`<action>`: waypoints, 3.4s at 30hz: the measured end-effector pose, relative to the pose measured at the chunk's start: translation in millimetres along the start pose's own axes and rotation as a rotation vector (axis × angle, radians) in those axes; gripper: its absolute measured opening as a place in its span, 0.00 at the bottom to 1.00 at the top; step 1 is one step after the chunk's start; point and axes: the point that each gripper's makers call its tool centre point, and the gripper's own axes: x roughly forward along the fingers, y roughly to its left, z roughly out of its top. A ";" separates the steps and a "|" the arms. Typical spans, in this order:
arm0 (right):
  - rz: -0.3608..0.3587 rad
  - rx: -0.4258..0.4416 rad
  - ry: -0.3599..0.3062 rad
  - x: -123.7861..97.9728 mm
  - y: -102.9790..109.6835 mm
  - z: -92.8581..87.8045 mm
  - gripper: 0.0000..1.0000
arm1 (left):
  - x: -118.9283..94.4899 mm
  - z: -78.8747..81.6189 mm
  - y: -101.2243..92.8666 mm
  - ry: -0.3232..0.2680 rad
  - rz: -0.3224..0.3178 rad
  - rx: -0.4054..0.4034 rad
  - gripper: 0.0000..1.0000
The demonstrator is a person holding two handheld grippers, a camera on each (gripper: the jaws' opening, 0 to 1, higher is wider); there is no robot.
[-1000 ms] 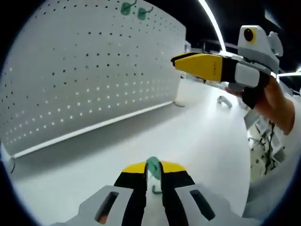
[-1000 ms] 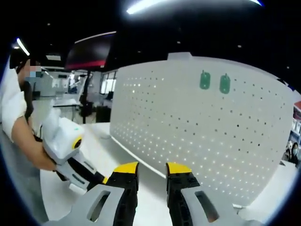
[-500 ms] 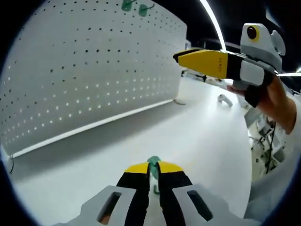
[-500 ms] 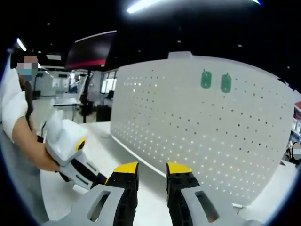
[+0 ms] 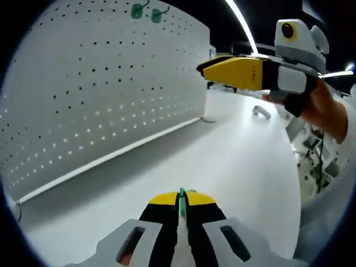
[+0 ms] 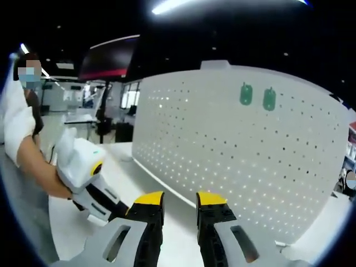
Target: Insert the hook assembly into the mounting plate slot until the hook locks in place.
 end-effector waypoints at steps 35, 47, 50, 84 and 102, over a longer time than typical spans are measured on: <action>0.226 -0.070 0.074 4.2 41.3 -8.3 0.19 | -50.5 30.2 11.1 -0.100 -0.186 0.126 0.04; 0.456 -0.138 0.097 -5.9 87.5 -8.5 0.12 | -85.5 46.7 -11.8 -0.162 -0.314 0.128 0.04; 0.490 -0.131 0.090 -8.3 94.0 -7.2 0.11 | -91.5 51.0 -14.8 -0.183 -0.329 0.113 0.04; 0.675 -0.168 0.125 -21.0 126.8 -8.9 0.01 | -114.6 55.0 -47.3 -0.210 -0.480 0.142 0.04; 0.658 -0.124 0.092 -19.0 125.7 -0.4 0.01 | -113.6 38.8 -36.1 -0.174 -0.396 0.198 0.31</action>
